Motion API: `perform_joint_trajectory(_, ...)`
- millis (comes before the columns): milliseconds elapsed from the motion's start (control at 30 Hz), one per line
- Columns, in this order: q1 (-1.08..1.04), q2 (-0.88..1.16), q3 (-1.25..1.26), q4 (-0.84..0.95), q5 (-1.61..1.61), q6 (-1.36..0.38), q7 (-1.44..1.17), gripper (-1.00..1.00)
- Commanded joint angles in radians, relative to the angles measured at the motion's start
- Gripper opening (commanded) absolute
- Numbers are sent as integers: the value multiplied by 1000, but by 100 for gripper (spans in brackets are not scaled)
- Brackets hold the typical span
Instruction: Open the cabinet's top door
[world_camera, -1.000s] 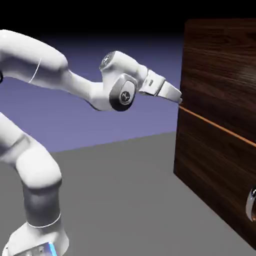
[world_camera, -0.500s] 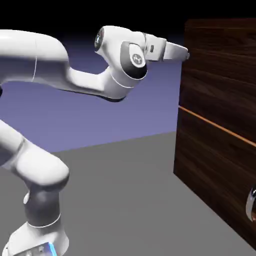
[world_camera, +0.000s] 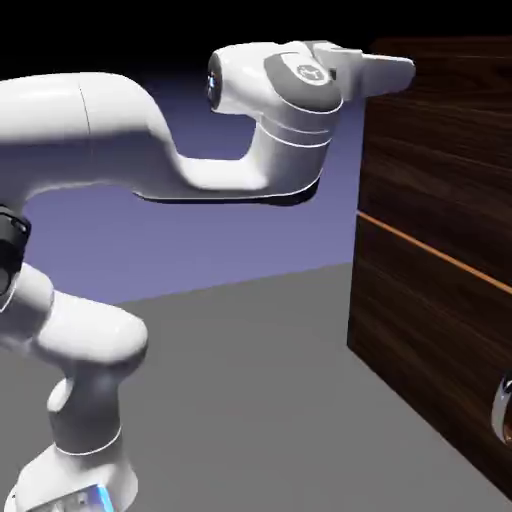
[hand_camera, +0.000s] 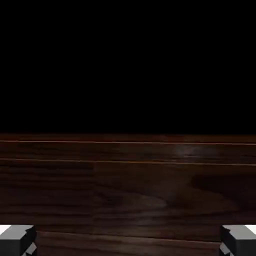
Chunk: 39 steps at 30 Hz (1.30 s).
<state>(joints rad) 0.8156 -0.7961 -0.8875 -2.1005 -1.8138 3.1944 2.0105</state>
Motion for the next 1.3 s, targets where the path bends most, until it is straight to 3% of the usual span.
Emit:
perform_joint_trajectory(0,19,-5,-21,17,-44,4,30,0)
perform_joint_trajectory(800,480,-135,-530,424,-1084,94,758,0)
perform_joint_trajectory(1033,678,-112,-652,596,-1084,107,767,0)
perform_joint_trajectory(1067,678,-112,-652,596,-1084,107,767,-100)
perform_joint_trajectory(1267,502,-76,-552,416,-1084,7,811,-100)
